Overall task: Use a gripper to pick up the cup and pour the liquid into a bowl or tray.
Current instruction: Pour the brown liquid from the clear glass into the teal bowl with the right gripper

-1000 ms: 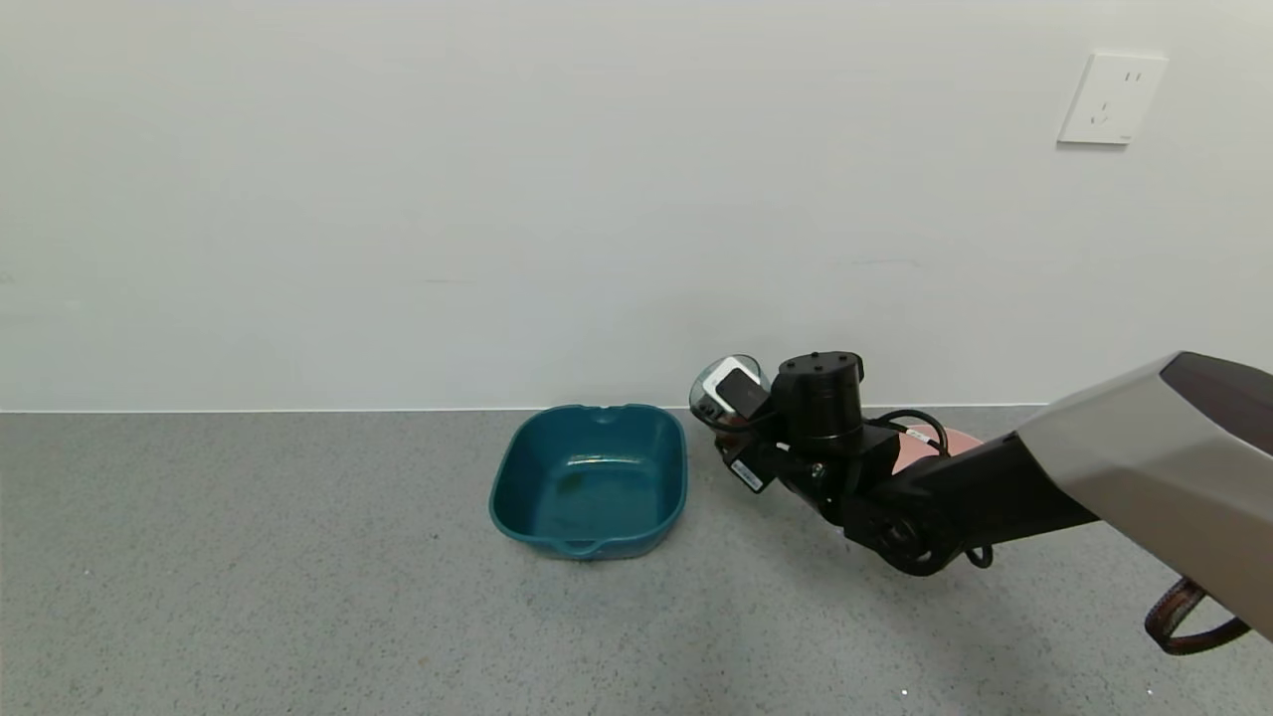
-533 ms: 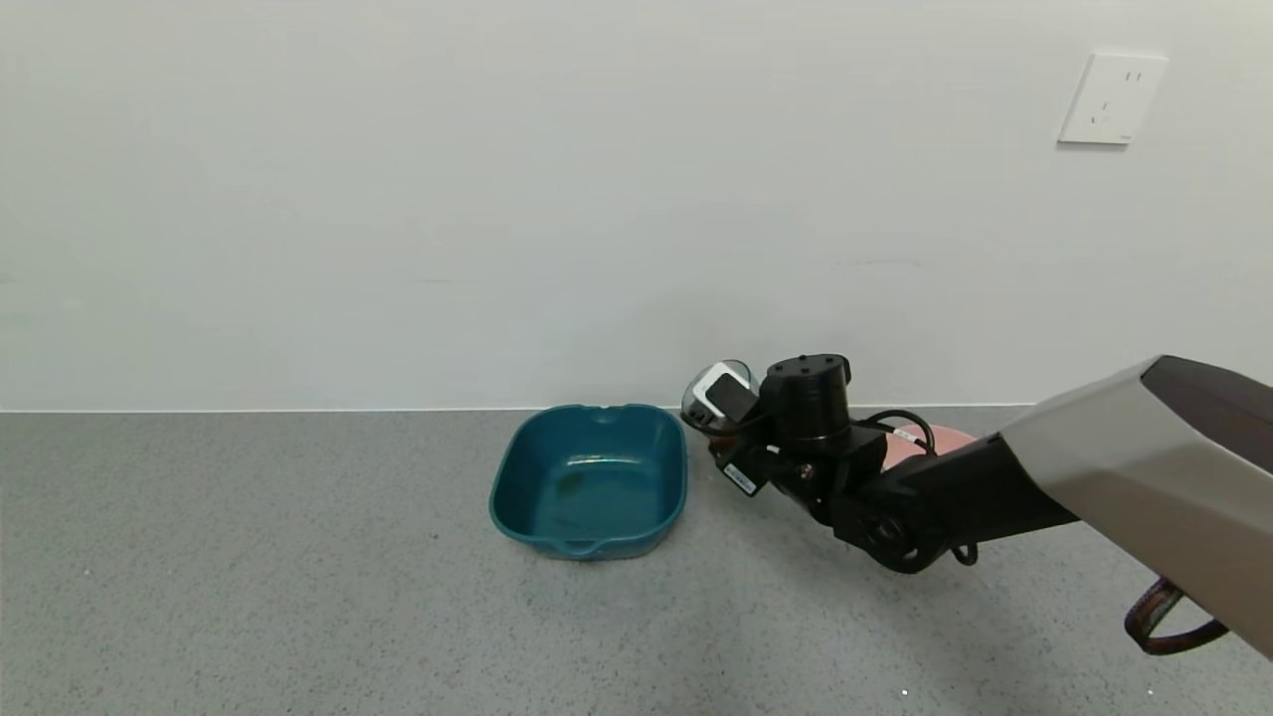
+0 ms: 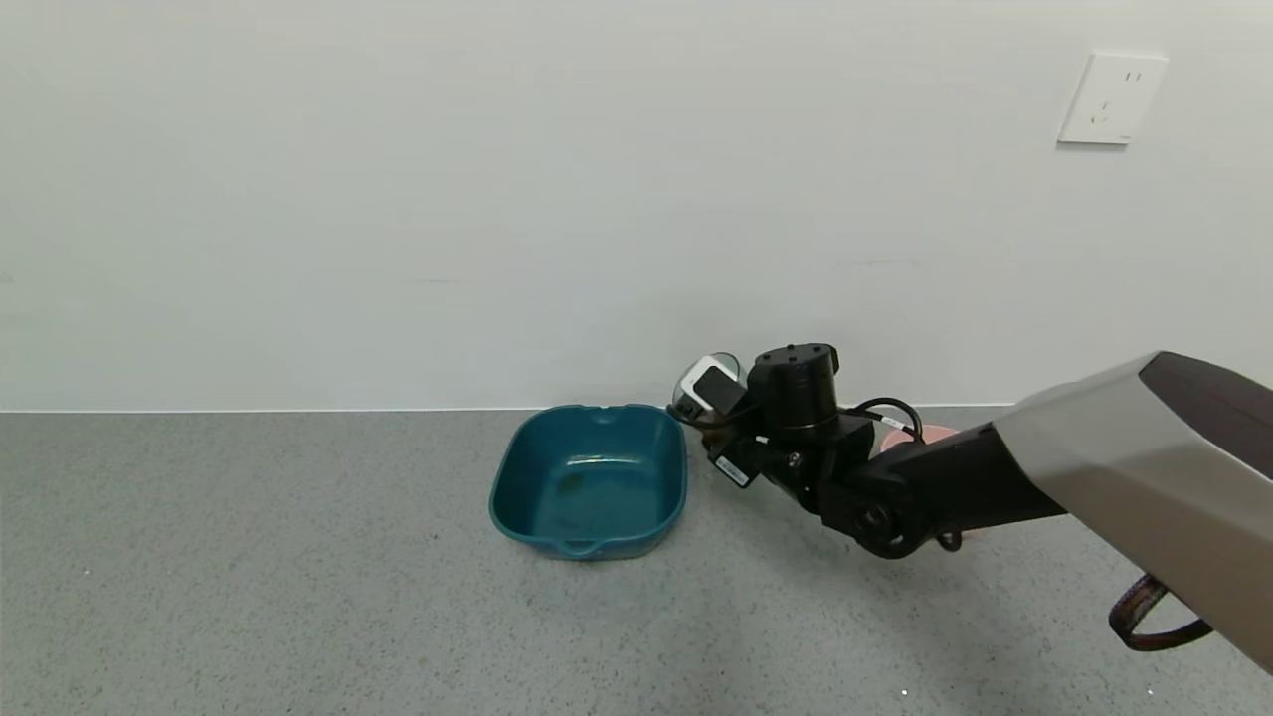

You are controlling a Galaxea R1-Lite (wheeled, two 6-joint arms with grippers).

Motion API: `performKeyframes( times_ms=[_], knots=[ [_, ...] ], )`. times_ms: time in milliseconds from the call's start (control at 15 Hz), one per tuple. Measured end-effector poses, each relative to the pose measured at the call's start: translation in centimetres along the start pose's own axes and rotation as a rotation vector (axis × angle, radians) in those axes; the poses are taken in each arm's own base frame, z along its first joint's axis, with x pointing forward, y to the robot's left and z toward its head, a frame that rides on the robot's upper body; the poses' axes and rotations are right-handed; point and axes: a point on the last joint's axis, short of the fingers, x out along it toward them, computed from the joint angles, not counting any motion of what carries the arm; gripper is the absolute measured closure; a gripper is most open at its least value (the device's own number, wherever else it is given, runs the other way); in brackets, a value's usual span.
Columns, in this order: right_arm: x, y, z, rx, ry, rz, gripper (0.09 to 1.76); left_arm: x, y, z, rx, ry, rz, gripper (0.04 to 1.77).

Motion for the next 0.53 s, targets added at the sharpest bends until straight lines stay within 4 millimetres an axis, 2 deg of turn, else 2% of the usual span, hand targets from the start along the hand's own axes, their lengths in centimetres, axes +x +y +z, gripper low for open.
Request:
performKeyframes(
  times_ms=[533],
  knots=[
    [0.5, 0.0, 1.3, -0.028, -0.005, 0.009, 0.5, 0.0, 0.0, 0.0, 0.0, 0.0, 0.0, 0.09]
  ],
)
